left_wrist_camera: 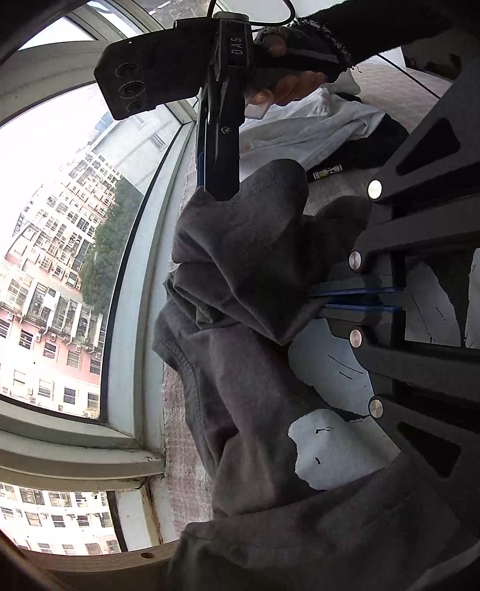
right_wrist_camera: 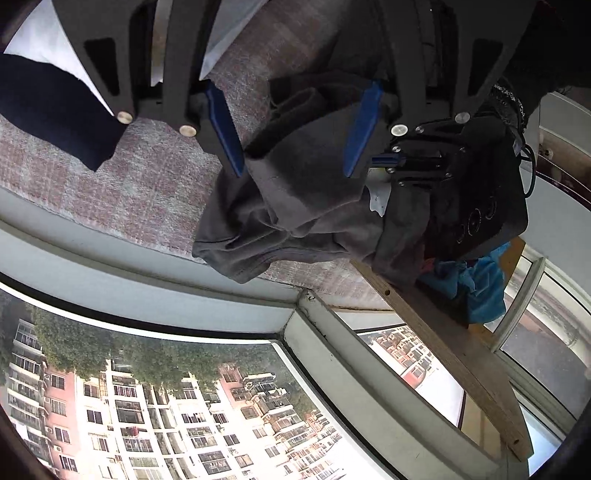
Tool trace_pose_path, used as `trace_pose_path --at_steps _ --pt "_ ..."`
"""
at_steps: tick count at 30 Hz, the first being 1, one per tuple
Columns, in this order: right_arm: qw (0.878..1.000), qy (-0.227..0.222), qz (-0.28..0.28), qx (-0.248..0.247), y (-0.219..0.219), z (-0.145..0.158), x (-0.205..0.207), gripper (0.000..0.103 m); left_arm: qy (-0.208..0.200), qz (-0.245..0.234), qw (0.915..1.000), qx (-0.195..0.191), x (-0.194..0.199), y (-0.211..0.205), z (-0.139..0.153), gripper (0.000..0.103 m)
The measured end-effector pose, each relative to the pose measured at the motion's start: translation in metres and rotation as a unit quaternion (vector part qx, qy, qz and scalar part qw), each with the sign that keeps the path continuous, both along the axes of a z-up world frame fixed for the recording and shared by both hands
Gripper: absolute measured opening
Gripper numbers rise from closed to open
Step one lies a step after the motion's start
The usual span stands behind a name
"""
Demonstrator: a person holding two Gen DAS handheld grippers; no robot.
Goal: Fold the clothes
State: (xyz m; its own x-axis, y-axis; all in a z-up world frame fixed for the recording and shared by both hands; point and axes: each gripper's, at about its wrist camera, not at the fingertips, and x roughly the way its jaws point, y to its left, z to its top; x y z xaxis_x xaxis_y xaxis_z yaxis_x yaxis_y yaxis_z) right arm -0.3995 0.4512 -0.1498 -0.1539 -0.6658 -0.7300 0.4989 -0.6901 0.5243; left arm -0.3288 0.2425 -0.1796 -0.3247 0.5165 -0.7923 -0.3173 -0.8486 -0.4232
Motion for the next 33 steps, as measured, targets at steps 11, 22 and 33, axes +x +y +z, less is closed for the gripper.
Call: trace_pose_path --at_steps 11,22,33 --pt "0.994 -0.003 -0.082 -0.071 0.073 0.110 0.015 0.004 0.058 -0.019 0.9981 0.003 0.025 0.020 0.053 0.026" --pt "0.989 -0.029 -0.141 -0.029 0.099 0.091 0.000 0.004 0.135 -0.196 0.9681 -0.079 0.063 0.136 0.066 0.034" --pt "0.990 -0.052 -0.129 -0.007 0.076 0.045 -0.030 0.004 0.128 -0.219 0.9466 -0.199 0.019 0.145 -0.003 0.007"
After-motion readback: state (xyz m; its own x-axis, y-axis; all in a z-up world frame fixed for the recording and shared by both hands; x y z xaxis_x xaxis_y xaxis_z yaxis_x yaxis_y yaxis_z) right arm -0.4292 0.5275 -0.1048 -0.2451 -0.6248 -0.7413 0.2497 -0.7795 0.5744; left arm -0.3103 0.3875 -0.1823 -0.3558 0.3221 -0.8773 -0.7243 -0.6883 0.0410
